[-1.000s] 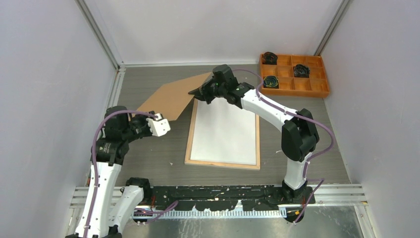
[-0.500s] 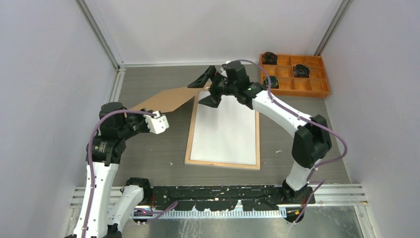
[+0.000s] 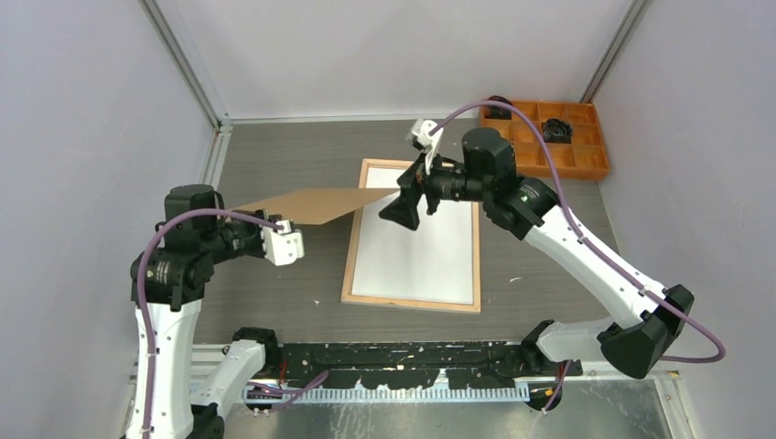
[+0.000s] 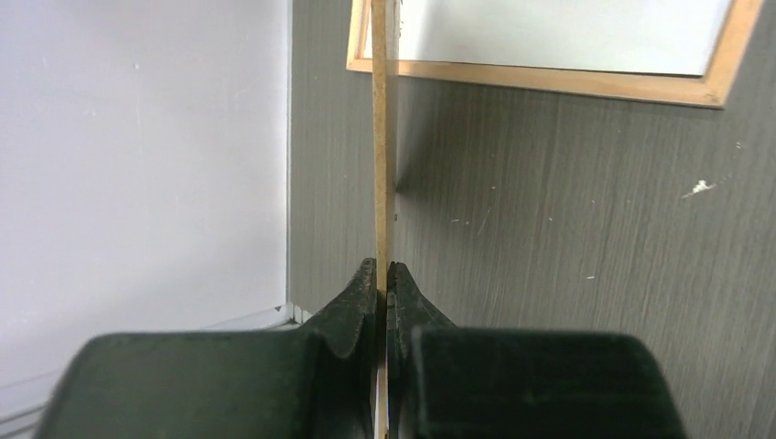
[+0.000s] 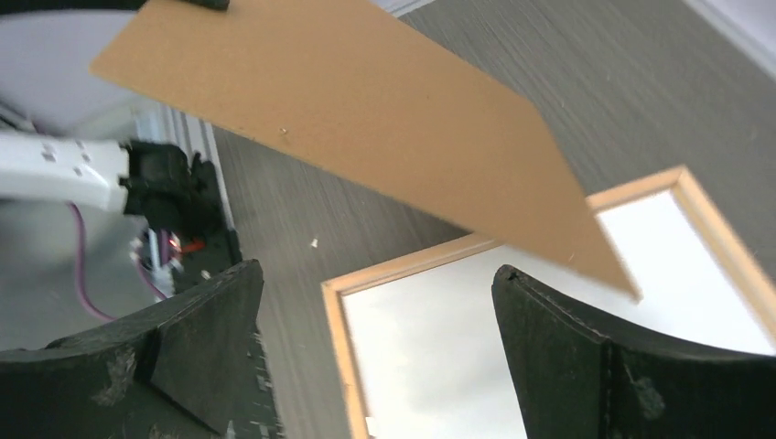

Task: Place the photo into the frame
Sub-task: Turn over the photo frame item at the center of the board.

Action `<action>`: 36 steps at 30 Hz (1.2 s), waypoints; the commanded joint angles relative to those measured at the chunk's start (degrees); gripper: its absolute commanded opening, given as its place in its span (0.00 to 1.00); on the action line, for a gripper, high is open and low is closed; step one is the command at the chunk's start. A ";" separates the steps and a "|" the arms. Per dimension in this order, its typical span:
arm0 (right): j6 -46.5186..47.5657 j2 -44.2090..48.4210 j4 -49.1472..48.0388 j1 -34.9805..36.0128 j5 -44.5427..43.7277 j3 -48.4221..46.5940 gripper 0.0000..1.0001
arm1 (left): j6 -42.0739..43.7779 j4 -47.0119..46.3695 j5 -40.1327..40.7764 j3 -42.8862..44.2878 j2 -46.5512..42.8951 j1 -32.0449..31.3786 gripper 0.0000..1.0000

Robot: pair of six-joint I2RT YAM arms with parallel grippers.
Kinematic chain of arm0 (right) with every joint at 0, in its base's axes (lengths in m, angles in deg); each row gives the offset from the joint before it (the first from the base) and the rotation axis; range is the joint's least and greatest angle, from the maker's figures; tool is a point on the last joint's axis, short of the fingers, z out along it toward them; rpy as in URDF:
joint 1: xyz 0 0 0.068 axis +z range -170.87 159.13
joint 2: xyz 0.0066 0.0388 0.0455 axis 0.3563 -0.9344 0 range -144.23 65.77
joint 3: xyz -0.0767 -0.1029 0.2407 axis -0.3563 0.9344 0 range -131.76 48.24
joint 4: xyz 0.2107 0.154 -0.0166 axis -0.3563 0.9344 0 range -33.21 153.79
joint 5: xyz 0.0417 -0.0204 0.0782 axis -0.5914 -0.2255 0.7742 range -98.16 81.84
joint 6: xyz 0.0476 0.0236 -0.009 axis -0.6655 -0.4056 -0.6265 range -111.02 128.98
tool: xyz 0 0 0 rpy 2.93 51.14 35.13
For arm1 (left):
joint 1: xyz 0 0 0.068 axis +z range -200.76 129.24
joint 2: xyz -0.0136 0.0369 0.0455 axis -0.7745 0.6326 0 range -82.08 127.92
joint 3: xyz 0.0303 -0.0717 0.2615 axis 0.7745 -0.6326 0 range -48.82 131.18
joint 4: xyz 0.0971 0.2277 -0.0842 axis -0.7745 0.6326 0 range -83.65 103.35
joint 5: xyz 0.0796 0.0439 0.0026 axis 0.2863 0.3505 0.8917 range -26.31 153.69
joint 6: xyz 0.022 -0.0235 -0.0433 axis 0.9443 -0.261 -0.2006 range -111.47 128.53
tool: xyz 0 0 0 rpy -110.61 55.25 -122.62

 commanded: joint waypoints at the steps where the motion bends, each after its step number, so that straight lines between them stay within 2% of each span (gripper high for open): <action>1: 20.38 -1.52 1.23 2.35 2.09 -0.33 0.99 | 6.45 4.75 -5.07 3.91 -0.85 -0.17 0.00; 7: 24.05 -3.15 -6.17 8.51 -2.97 3.18 0.96 | 10.46 7.83 -5.77 5.59 -1.29 -0.17 0.00; 12: 27.01 -6.03 -7.10 13.48 -6.31 2.55 0.92 | 11.26 8.98 -5.93 6.70 -0.93 -0.17 0.00; 17: 28.00 -9.45 -8.35 16.02 -9.01 0.91 0.81 | 12.09 9.16 -5.90 6.70 -1.01 -0.17 0.00; 20: 28.13 -11.01 -10.05 16.76 -11.36 0.68 0.69 | 12.09 9.12 -5.75 6.79 -1.10 -0.17 0.00; 22: 28.06 -11.89 -10.74 17.04 -12.29 0.45 0.56 | 11.92 8.87 -5.60 6.76 -1.10 -0.17 0.00; 26: 26.31 -12.25 -13.74 17.22 -14.27 0.26 0.14 | 8.30 4.26 -5.23 5.41 -1.66 -0.17 0.01; 27: 25.80 -12.07 -15.00 17.24 -14.84 0.40 0.04 | 5.86 -0.01 -5.09 4.67 -1.96 -0.17 0.06; 28: 25.05 -11.75 -16.71 17.22 -15.57 0.79 0.01 | 2.99 -2.23 -4.86 3.97 -2.18 -0.17 0.11; 29: 23.94 -11.37 -18.99 17.24 -16.40 1.44 0.01 | 0.23 -6.97 -4.28 3.28 -2.26 -0.17 0.22; 30: 23.09 -11.05 -20.74 17.22 -16.61 1.93 0.01 | -2.79 -9.00 -3.66 2.87 -2.14 -0.17 0.41; 31: 22.05 -10.70 -22.93 17.22 -16.80 2.28 0.01 | -6.52 -13.50 -2.83 2.71 -1.87 -0.17 0.54; 32: 20.71 -10.49 -24.82 17.17 -16.81 2.64 0.01 | -9.76 -16.45 -2.02 2.75 -1.45 -0.17 0.60; 36: 16.35 -10.33 -28.27 17.10 -16.15 2.51 0.01 | -23.71 -24.90 2.18 5.19 1.09 -0.17 0.72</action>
